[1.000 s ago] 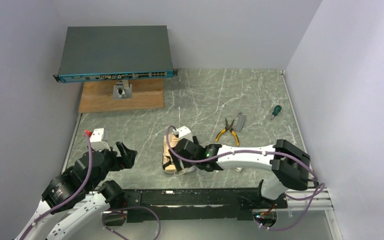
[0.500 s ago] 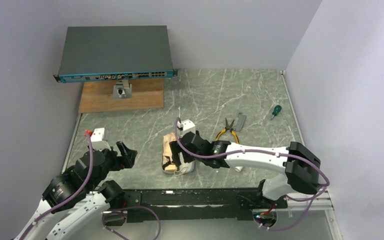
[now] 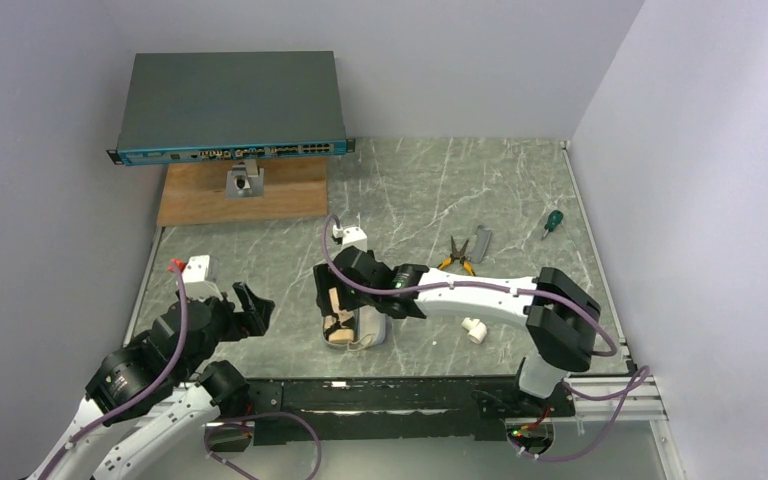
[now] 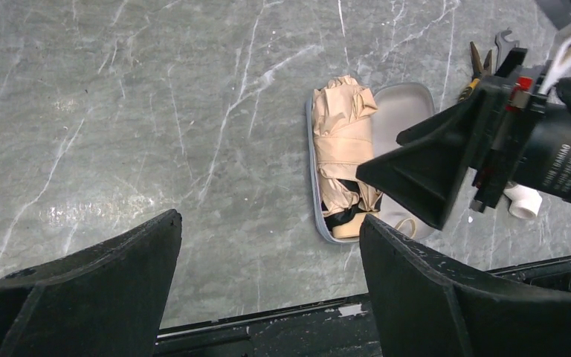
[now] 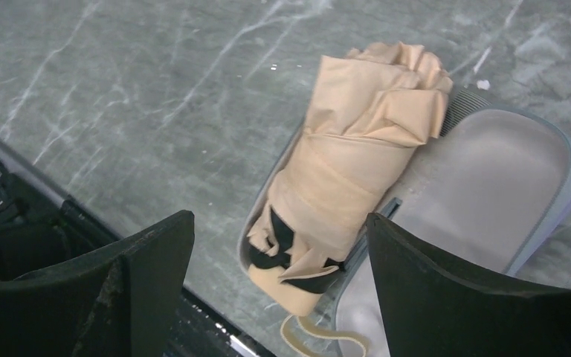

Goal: Open the umbrella

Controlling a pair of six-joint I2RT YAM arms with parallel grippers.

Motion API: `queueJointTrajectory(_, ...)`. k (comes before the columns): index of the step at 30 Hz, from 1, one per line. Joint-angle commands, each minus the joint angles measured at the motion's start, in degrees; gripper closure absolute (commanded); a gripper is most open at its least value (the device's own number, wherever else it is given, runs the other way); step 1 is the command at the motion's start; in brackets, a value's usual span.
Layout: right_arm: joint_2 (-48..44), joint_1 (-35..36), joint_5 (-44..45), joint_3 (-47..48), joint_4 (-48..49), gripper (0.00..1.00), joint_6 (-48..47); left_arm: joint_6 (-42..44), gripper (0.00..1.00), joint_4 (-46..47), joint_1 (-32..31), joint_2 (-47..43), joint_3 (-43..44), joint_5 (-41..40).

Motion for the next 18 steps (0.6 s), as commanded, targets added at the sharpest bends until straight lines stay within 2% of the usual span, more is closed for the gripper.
queueJointTrajectory(1,2.20,-1.49,0.82,1.34,-0.82,0.14,6.22,-0.24,0.10,0.40,0.07,1.26,0.55,-1.28)
queueJointTrajectory(9,6.17,-2.50,-2.63,0.70,1.83,0.27,7.59,-0.01,0.10,0.60,0.10,1.43,0.46,-1.17)
queueJointTrajectory(18,11.36,-2.65,-3.09,3.19,-0.55,0.29,8.72,0.11,0.10,0.71,0.11,0.90,0.38,-1.08)
